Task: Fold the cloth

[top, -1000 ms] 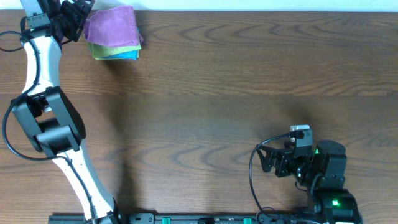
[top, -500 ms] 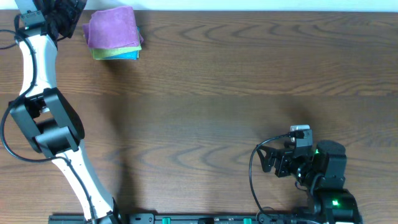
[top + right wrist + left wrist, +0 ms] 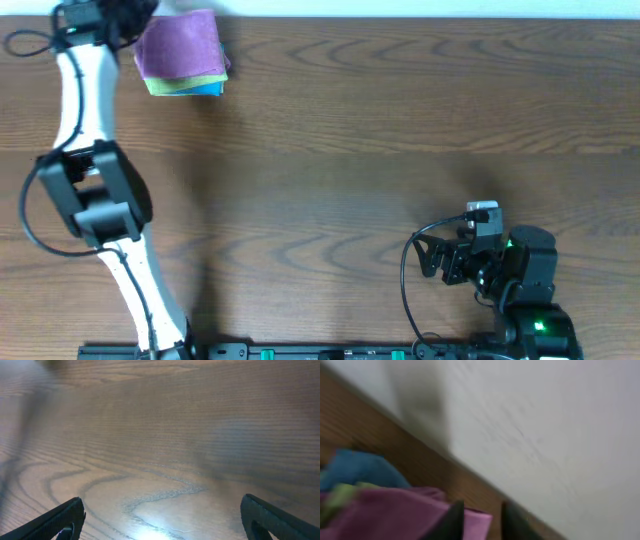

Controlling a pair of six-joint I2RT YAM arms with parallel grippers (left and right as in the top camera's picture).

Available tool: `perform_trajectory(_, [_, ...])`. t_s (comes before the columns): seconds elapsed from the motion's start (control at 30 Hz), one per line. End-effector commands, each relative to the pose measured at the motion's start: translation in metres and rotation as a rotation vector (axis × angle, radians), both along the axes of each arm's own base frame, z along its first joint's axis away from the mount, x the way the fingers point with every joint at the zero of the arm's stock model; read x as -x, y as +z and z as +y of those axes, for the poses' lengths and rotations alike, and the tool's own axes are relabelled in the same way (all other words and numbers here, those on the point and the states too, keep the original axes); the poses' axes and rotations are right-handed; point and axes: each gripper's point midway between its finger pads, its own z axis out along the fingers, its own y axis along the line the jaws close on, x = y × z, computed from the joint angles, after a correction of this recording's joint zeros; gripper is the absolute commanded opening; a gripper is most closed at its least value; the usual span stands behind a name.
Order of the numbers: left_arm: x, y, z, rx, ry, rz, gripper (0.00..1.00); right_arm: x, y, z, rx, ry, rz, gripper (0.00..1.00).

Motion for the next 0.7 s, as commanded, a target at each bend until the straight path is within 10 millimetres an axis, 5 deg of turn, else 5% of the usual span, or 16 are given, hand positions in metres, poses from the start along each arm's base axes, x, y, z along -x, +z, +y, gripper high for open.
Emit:
perform_trajectory(0.0, [-0.008,0.004,-0.008,-0.098,0.050,-0.014,0.12,0.000,0.000,-0.002,-0.005,-0.018,0.002,0.99])
perform_trajectory(0.23, [-0.007,-0.015,-0.013,-0.224,0.106,0.052,0.05,0.000,0.000,-0.002,-0.005,-0.018,0.002,0.99])
perform_trajectory(0.67, [-0.004,-0.086,-0.015,-0.251,0.079,0.190,0.05,0.000,0.000,-0.002,-0.005,-0.018,0.002,0.99])
